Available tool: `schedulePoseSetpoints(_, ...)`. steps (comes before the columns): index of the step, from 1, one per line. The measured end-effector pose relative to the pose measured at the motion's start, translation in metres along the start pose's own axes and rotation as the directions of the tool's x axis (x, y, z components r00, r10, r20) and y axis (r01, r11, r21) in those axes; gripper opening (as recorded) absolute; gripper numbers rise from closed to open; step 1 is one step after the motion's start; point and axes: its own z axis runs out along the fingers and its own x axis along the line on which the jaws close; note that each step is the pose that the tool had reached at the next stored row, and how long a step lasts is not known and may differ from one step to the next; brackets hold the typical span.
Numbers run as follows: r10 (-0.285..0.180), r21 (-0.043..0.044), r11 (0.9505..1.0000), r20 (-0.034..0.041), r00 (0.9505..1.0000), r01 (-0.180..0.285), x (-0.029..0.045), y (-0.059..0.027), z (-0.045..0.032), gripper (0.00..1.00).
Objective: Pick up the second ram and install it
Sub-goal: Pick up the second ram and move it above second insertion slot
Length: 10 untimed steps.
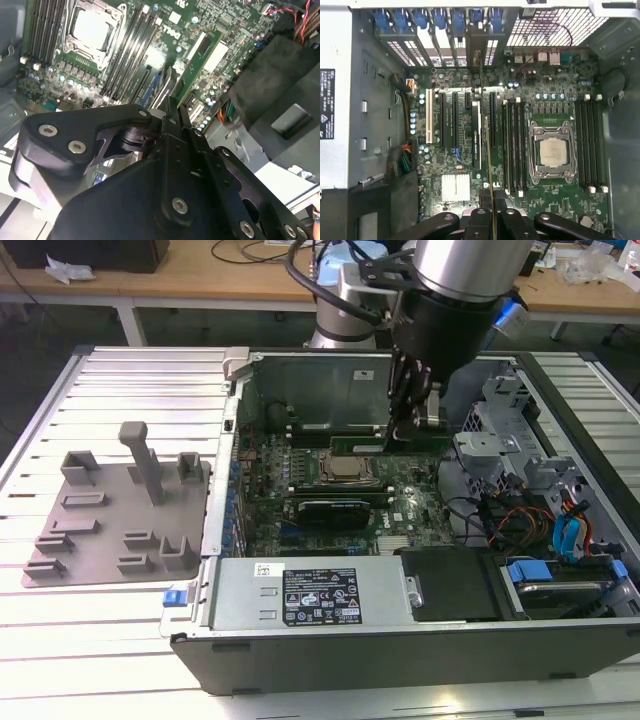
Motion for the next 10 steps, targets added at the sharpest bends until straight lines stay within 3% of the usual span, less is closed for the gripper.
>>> schedulePoseSetpoints(4, 0.0, -0.0012, 1.0, -0.0003, 1.0, 0.0, -0.0016, -0.0091, 0.0087, 0.11)
schedulePoseSetpoints(6, 0.0, -0.0025, 1.0, -0.0001, 1.0, 0.0, -0.0066, -0.0138, 0.0166, 0.11)
schedulePoseSetpoints(10, 0.0, -0.0027, 1.0, -0.0002, 1.0, 0.0, -0.0149, -0.0098, 0.0238, 0.11)
